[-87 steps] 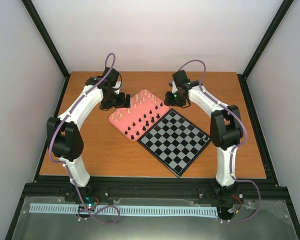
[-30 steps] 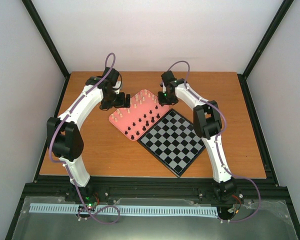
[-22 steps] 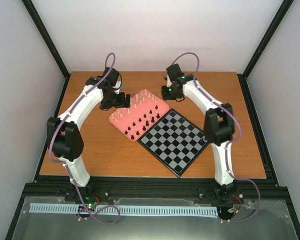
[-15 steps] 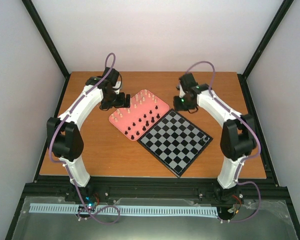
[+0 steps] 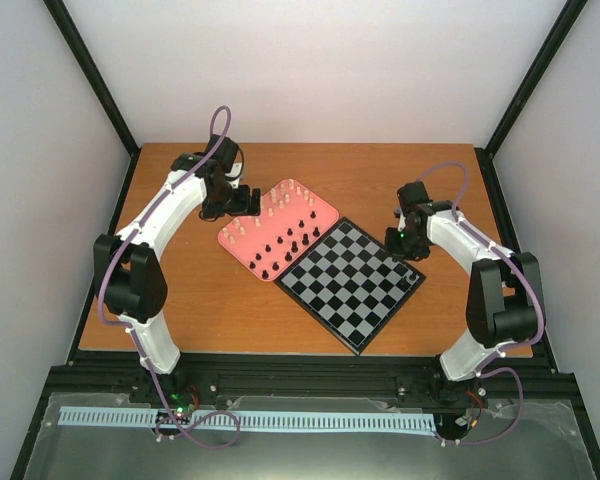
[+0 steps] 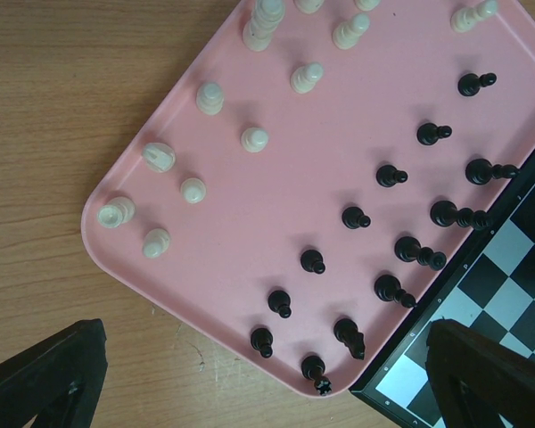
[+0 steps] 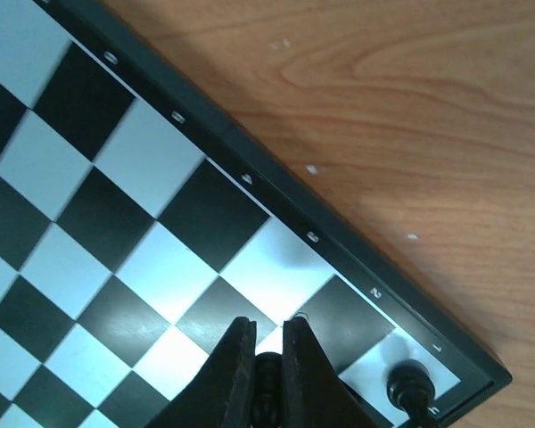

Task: Set up the chess pieces on the board
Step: Place the chess piece on the chessboard.

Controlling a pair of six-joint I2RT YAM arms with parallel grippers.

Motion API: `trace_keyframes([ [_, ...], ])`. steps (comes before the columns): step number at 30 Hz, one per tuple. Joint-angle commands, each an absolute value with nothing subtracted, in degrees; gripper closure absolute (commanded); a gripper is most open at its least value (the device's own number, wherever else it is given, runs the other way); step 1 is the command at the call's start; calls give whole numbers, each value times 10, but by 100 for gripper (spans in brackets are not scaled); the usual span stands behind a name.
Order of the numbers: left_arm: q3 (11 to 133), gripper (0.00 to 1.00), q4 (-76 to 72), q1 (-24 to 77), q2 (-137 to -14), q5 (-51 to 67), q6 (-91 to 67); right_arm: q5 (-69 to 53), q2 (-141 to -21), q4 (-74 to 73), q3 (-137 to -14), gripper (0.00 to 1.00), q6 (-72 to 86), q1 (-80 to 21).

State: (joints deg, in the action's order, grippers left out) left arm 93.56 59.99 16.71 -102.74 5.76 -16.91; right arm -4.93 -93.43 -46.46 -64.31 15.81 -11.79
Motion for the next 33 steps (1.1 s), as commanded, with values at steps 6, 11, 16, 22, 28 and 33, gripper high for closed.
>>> trace_keyframes([
  [6,936,0,596,164,-1017,60,-173,-42,-903,-436,-588,95,158,-97],
  [11,938,0,597,164,-1017,59,-173,-41,-912,-423,-581,95,163,-91],
  [16,937,0,597,165,-1015,56,-172,-43,-926,-418,-584,94,167,-85],
  [22,937,0,597,164,-1016,58,-172,-41,-937,-415,-584,94,167,-83],
  [28,938,0,597,165,-1015,57,-171,-39,-946,-408,-580,92,170,-83],
  [33,938,0,597,165,-1015,56,-171,-33,-952,-403,-579,91,170,-82],
])
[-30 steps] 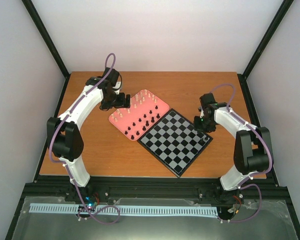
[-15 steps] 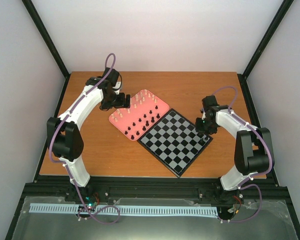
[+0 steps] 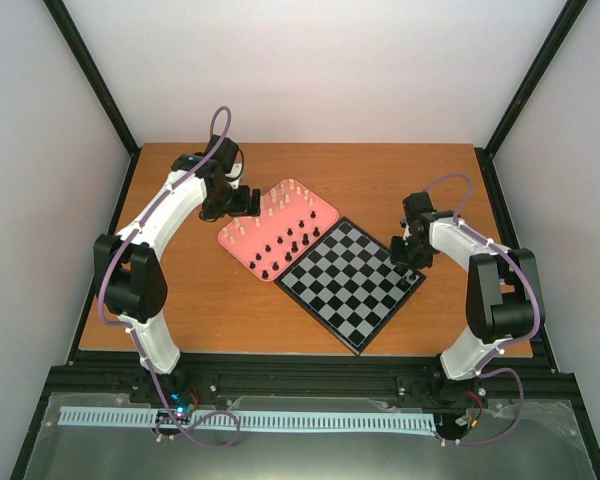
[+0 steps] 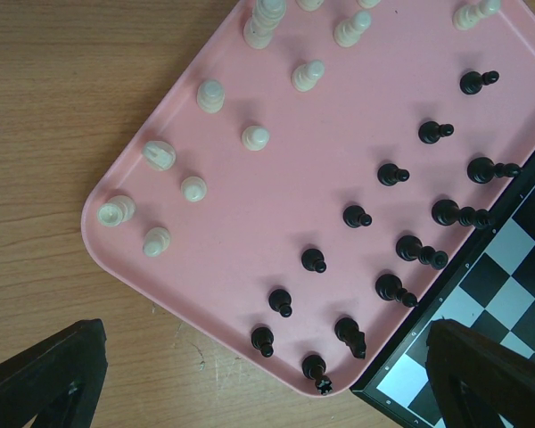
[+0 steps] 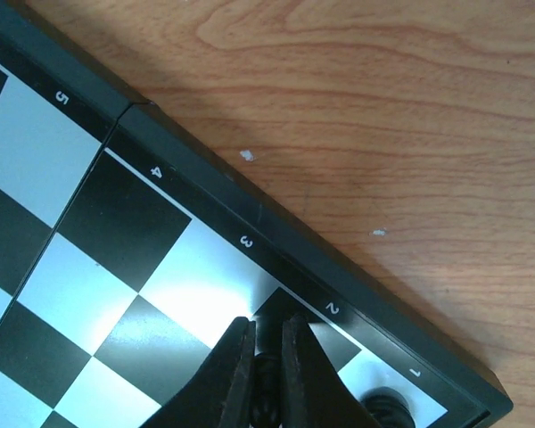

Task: Set up the chess pieces on the board
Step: Place the chess piece on the chessboard.

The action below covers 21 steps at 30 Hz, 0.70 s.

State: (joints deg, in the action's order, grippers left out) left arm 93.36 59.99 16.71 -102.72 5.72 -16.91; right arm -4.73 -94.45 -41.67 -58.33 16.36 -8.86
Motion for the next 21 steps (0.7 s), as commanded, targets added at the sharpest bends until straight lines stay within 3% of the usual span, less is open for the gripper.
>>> trace_keyframes([
  [1,939,0,598,164,-1015,56,-171,-30,-954,-402,-579,91,170,-82],
  [14,938,0,598,164,-1018,57,-171,-21,-962,-400,-565,85,165,-81],
  [21,937,0,597,164,-1017,57,-171,-31,-946,-398,-565,71,160,-81],
])
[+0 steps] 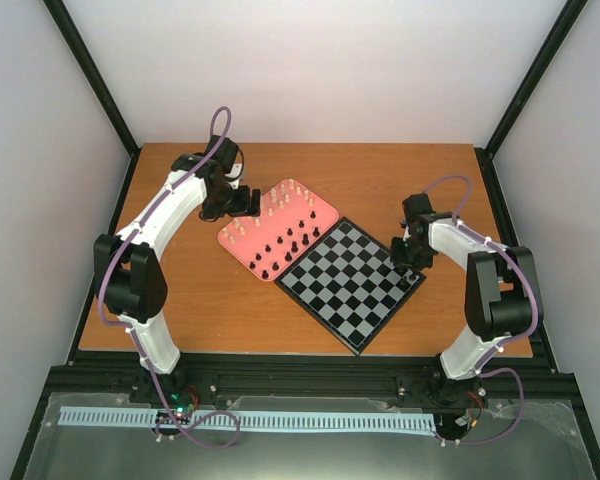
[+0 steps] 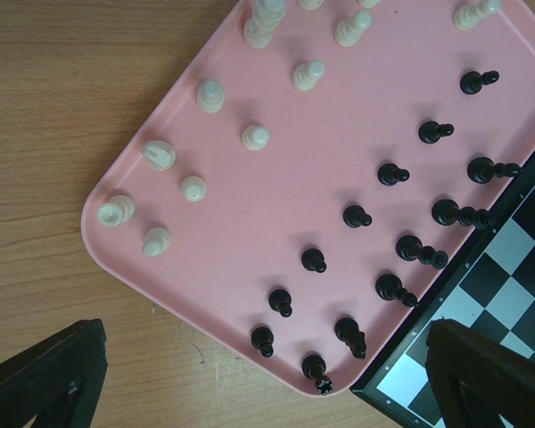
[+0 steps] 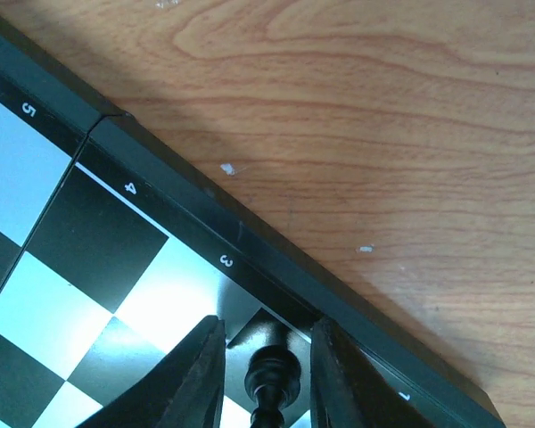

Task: Set up the chess pieces on the board
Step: Place the chess piece on the chessboard, then pick up the chess piece from the storage box.

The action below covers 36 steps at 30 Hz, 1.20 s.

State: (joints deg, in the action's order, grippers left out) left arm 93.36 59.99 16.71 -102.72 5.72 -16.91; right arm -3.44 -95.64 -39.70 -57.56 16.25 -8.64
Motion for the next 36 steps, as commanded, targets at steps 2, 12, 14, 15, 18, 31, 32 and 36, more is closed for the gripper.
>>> trace_keyframes([
  [2,937,0,597,164,-1016,58,-171,-35,-940,-401,-574,71,160,-81],
  [12,936,0,595,164,-1014,56,-171,-68,-963,-422,-713,59,163,-99],
  [14,936,0,595,164,-1013,55,-171,-68,-991,-422,-752,58,163,-118],
  [15,935,0,596,165,-1013,55,-171,-70,-1009,-423,-783,57,163,-130],
  [18,938,0,597,164,-1013,53,-171,-85,-1068,-423,-857,57,165,-170],
  [31,940,0,600,164,-1014,52,-170,-154,-1308,-431,-1131,58,160,-243],
  [32,940,0,600,164,-1015,54,-171,-158,-1323,-438,-1148,58,158,-244],
  [36,942,0,601,165,-1018,54,-171,-169,-1366,-456,-1196,58,151,-254],
])
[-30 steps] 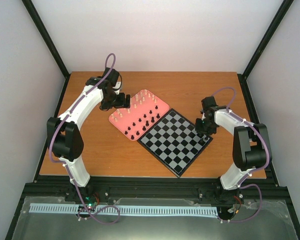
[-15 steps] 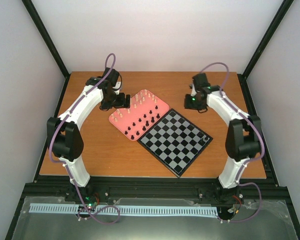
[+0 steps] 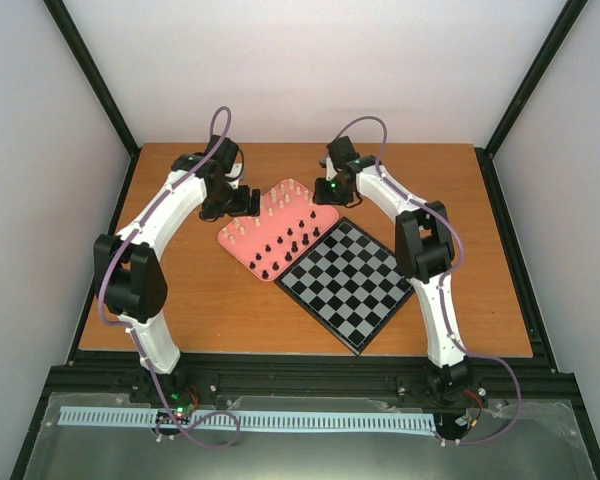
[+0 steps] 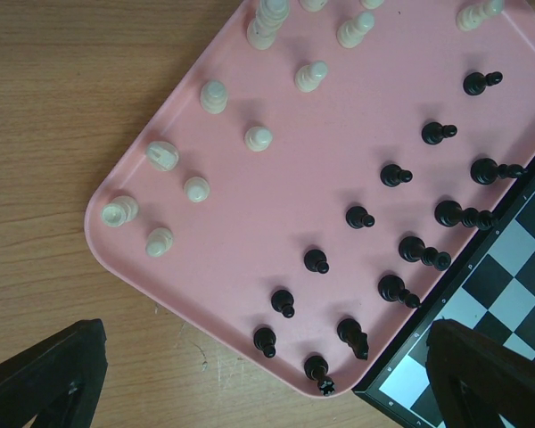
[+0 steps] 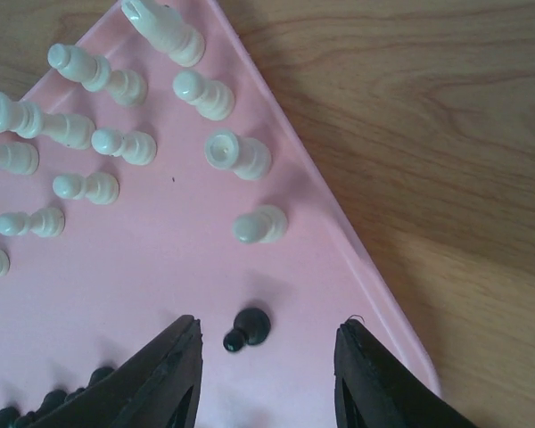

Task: Set up the chess pieces on the board
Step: Pick up the chess piece from the storage box.

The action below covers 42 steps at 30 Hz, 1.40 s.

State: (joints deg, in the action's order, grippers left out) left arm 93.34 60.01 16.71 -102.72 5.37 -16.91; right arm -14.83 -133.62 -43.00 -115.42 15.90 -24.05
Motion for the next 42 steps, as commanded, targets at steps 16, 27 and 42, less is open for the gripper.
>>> trace_keyframes([
  [16,935,0,597,164,-1021,55,-171,-139,-1423,-494,-1239,66,144,-275],
  [27,933,0,596,164,-1023,57,-171,-125,-1427,-499,-1241,80,148,-275],
  [42,933,0,595,164,-1021,55,-170,-115,-1373,-514,-1232,97,133,-275],
])
